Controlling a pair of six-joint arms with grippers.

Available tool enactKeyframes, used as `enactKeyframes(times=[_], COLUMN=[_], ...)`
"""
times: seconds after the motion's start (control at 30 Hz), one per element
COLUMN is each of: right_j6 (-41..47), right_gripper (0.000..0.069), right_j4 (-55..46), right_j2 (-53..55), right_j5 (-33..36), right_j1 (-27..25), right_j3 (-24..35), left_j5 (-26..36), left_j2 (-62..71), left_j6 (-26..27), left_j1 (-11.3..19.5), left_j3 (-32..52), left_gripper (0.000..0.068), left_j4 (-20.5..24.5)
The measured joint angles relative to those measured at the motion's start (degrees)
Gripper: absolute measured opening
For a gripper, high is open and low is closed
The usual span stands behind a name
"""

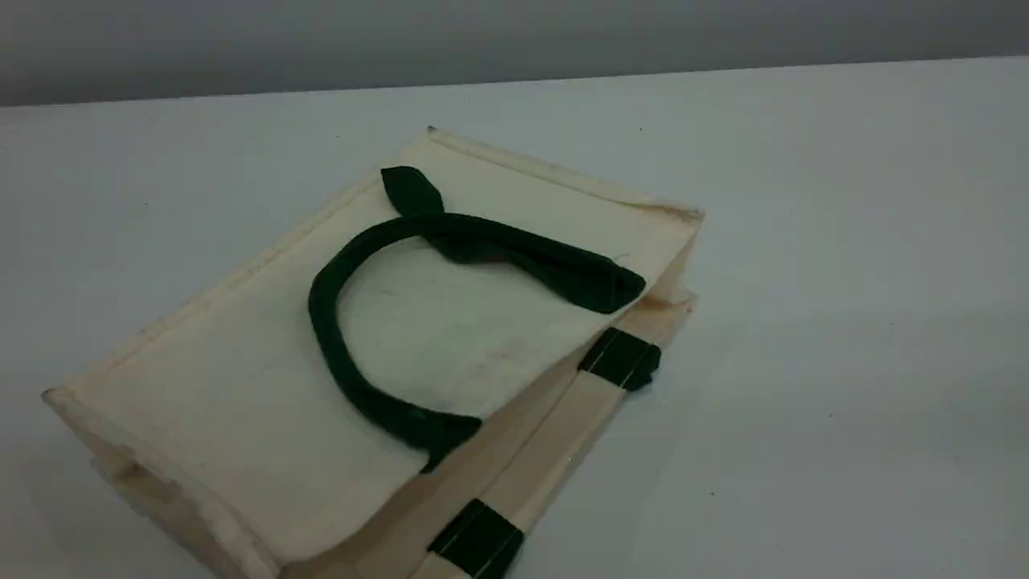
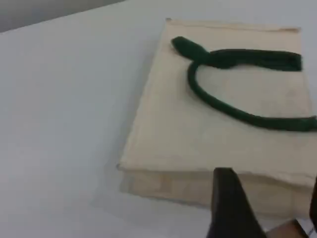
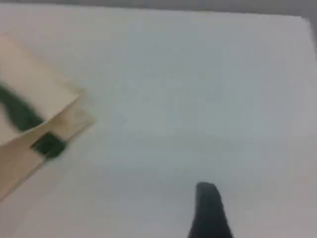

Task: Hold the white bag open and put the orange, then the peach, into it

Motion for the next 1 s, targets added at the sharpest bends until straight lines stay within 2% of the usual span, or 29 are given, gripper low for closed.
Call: enactKeyframes(times=[0.1,0.23,0.33,0.4,0.57,1.0], right_j6=[0.0,0.2,0.2,0.2,0.14,0.09], right_gripper=[0.0436,0.0436,0.0436,0.0436,0.0436,0.0436], right_j4=[0.0,0.32,0.27,0.27,0.27,0.27], right_j2=[-3.57,-4.27,-4.22,-4.15,-4.15,-4.15], right_j5=[0.06,1.09,1.04,1.04,1.04,1.04], right_j1=[-2.93,-2.84,-2.84,-2.84,-2.84,-2.84], right_j3=[-0.17,-0.55,-0.55,-0.55,-0.55,-0.55], left_j5=[0.0,0.0,0.0,0.0,0.0,0.0], left_j2=[0.0,0.0,0.0,0.0,0.0,0.0], left_j6=[0.0,0.0,0.06,0.12,0.12,0.12], left_j1=[4.06,9.53,11.53,10.92,7.12,6.97], left_j3=[-0.05,-0.05,-0.05,-0.05,-0.05,-0.05], left_gripper=[0.0353,0.0353,0.0353,0.0353,0.0353,0.0353], left_j4=[0.0,-0.11,-0.17,-0.17,-0.23,-0.23])
